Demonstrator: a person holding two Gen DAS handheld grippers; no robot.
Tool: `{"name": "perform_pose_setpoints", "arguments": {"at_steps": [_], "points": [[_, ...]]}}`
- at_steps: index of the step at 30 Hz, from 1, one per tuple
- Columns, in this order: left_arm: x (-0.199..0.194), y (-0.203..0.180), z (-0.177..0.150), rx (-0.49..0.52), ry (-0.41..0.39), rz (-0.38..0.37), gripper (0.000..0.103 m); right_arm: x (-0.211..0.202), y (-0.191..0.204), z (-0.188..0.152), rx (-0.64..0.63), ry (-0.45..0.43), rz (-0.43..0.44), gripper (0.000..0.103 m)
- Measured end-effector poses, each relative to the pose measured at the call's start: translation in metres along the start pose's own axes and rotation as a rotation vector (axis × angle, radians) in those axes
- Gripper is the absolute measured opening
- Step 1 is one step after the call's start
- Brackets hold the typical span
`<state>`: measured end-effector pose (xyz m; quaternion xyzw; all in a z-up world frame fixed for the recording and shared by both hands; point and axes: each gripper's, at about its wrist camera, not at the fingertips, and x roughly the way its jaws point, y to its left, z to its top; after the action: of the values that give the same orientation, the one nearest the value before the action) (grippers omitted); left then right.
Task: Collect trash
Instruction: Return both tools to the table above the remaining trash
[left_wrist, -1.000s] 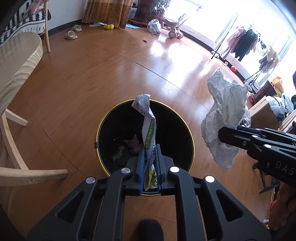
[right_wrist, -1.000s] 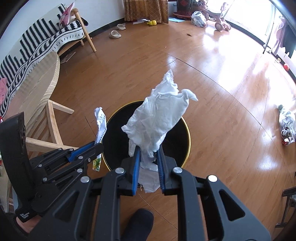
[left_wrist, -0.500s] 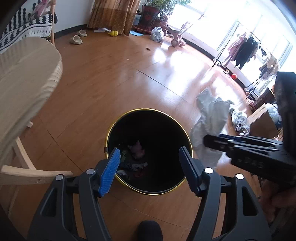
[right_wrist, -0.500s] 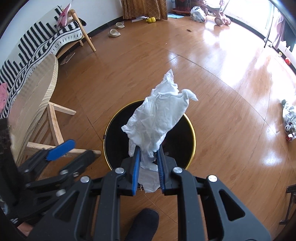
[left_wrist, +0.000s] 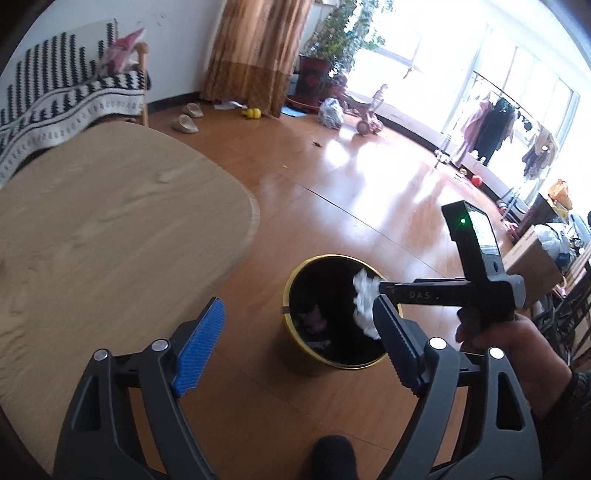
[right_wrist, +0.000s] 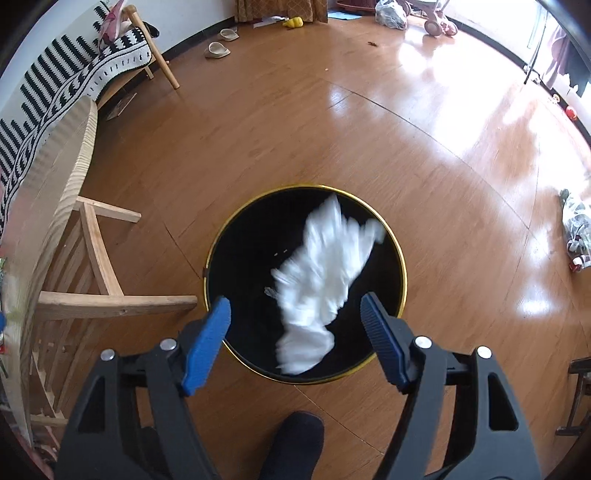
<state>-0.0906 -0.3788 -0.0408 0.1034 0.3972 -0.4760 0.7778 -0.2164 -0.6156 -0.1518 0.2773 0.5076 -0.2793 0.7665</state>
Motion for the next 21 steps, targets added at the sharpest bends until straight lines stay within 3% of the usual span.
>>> {"name": "perform_pose_setpoints", "arguments": {"at_steps": [7, 12, 16, 21], "points": [[-0.071, 0.068, -0.012, -0.054, -0.047, 0.204, 0.085, -0.025, 0.093, 0.006, -0.120, -0.076, 0.022, 0.071], [-0.120, 0.128, -0.028, -0.156, -0.070, 0.328, 0.085, -0.055, 0.200, -0.006, -0.282, -0.149, 0.135, 0.072], [-0.174, 0.186, -0.049, -0.254, -0.123, 0.498, 0.086, -0.072, 0.278, -0.022, -0.406, -0.175, 0.221, 0.075], [-0.215, 0.265, -0.088, -0.405, -0.085, 0.697, 0.087, -0.080, 0.373, -0.049, -0.552, -0.174, 0.334, 0.075]]}}
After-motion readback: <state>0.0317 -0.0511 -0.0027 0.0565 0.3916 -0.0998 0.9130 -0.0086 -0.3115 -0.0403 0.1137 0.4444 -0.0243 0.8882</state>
